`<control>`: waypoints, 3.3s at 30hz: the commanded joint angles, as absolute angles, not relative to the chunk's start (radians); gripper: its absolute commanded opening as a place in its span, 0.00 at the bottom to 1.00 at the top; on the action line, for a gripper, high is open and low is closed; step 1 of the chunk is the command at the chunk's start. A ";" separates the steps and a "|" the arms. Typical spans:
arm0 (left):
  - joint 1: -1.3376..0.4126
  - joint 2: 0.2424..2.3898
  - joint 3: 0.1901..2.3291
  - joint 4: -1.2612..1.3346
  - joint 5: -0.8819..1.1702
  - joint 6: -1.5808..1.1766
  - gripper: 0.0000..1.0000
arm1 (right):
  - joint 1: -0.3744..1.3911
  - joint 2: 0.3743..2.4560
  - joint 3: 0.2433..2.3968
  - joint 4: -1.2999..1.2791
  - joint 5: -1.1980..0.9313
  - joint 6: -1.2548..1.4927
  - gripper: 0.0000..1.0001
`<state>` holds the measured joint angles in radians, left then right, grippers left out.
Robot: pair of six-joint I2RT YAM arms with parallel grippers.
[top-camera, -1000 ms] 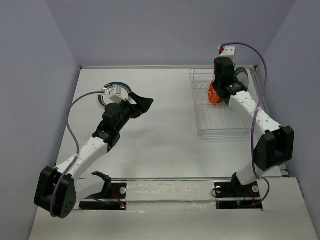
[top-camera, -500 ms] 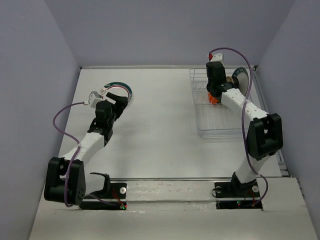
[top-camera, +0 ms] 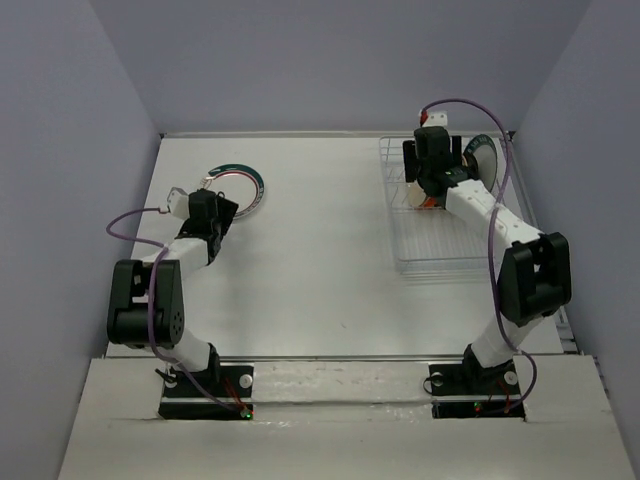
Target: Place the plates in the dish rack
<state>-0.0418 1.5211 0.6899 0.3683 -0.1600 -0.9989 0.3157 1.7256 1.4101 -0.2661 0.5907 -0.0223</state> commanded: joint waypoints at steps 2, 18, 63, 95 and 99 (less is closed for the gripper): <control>-0.017 1.601 0.837 0.356 -0.204 -0.989 0.75 | 0.334 1.523 1.394 -0.253 0.451 0.084 0.87; 0.035 1.617 0.804 0.383 -0.160 -0.997 0.71 | 0.393 1.359 1.310 -0.242 0.356 0.129 0.87; -0.197 1.223 0.565 0.712 0.198 -1.055 0.06 | 0.591 1.385 1.250 -0.041 -0.126 0.446 0.95; -0.334 0.734 0.758 0.057 0.430 -0.519 0.99 | 0.410 1.281 1.434 -0.299 0.634 0.105 0.07; -0.334 0.646 0.717 -0.040 0.379 -0.404 0.99 | 0.400 1.356 1.505 -0.299 0.777 -0.075 0.07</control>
<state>-0.3328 0.7174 0.7227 0.1257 0.4076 -0.5926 0.3923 1.3033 1.3903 -0.3309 0.5209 0.1471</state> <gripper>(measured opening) 0.990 0.110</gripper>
